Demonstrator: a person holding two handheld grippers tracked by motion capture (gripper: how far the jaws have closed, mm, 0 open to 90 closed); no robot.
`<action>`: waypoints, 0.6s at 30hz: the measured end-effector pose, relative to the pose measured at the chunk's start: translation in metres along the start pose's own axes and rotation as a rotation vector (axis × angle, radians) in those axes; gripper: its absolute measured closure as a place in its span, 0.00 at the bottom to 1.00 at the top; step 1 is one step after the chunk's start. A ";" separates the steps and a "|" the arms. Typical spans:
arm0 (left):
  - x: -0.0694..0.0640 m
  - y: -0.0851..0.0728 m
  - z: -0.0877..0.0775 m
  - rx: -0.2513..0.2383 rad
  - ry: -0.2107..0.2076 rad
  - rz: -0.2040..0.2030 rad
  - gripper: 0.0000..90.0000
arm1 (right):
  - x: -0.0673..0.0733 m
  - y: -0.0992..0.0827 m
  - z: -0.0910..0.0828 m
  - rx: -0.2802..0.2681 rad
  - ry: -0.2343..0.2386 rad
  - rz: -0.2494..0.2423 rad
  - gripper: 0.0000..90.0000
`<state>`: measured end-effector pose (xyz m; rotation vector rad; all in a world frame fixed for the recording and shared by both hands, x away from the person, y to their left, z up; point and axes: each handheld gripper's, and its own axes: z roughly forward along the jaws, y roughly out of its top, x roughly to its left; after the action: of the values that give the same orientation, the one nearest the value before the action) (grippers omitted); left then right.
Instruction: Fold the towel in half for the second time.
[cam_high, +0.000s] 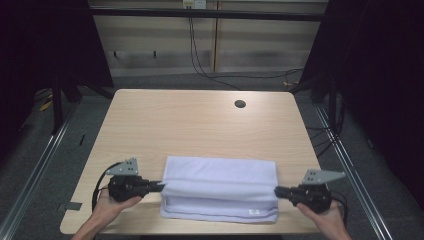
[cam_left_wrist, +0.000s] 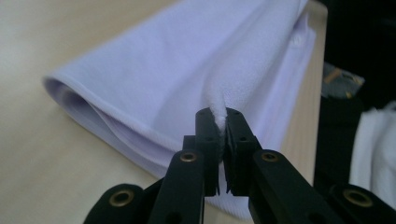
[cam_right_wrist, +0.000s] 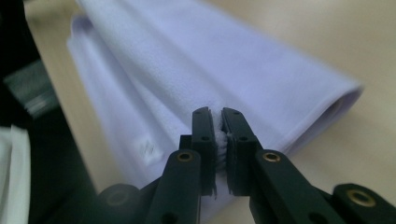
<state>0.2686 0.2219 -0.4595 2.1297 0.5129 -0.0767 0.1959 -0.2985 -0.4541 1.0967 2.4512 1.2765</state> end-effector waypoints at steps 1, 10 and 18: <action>0.000 0.000 0.000 0.000 0.000 0.000 0.95 | 0.006 -0.008 0.002 0.040 -0.002 -0.007 0.92; -0.005 -0.025 -0.008 -0.002 -0.019 -0.084 0.65 | 0.016 -0.033 -0.008 0.026 0.034 0.056 0.68; 0.030 -0.019 -0.029 -0.199 0.215 -0.187 0.50 | -0.013 -0.029 -0.023 -0.198 -0.135 0.125 0.55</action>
<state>0.2847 0.2641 -0.4647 1.9014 0.8124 0.0956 0.1793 -0.3329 -0.4642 1.2534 2.1375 1.3968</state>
